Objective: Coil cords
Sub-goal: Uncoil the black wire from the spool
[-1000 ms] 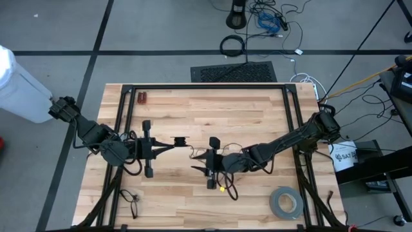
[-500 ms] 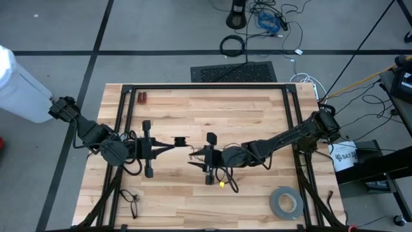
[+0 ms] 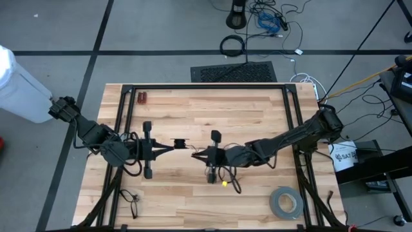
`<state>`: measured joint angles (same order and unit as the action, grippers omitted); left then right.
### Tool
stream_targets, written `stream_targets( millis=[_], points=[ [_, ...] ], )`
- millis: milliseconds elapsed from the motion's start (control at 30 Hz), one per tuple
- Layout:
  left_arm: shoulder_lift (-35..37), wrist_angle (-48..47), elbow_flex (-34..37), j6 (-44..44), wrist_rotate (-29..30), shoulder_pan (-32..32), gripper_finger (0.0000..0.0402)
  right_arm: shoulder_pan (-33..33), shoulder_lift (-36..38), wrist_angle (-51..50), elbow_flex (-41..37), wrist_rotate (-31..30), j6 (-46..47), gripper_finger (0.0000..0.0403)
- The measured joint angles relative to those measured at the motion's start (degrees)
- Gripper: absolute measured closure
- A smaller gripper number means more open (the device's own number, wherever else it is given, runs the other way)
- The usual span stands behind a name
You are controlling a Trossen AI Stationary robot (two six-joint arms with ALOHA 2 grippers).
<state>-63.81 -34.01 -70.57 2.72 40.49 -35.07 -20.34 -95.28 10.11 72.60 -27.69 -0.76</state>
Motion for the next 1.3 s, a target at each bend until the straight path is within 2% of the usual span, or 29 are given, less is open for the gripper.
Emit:
stream_targets(
  millis=[133, 433, 567, 700, 933, 1300],
  points=[
    [0.0, -0.4, 0.0, -0.8, -1.2, 0.0, 0.0402, -1.9, 3.6, -1.7, 0.0, -3.5, -2.6, 0.0402],
    [-1.4, 1.7, 0.0, 0.5, -4.3, 0.2, 0.0401, -0.4, 7.9, 1.2, 0.0, -3.5, -8.8, 0.0402],
    [-2.9, 5.3, 0.0, 4.6, -6.6, 0.2, 0.0402, 2.1, 7.6, 4.2, 0.0, 1.2, -10.0, 0.0403],
    [-4.0, 7.5, 0.0, 8.2, -9.6, 0.2, 0.0401, 4.0, 7.5, 5.3, 0.0, 2.4, -10.8, 0.0403],
    [-5.1, 9.0, 0.0, 10.3, -10.5, 0.7, 0.0402, 7.4, 7.5, 6.5, 0.0, 9.9, -10.6, 0.0403],
    [-6.4, 14.4, 0.0, 14.3, -17.9, 3.6, 0.0402, 10.7, 7.5, 7.7, 0.1, 14.6, -8.5, 0.0403]
  ],
)
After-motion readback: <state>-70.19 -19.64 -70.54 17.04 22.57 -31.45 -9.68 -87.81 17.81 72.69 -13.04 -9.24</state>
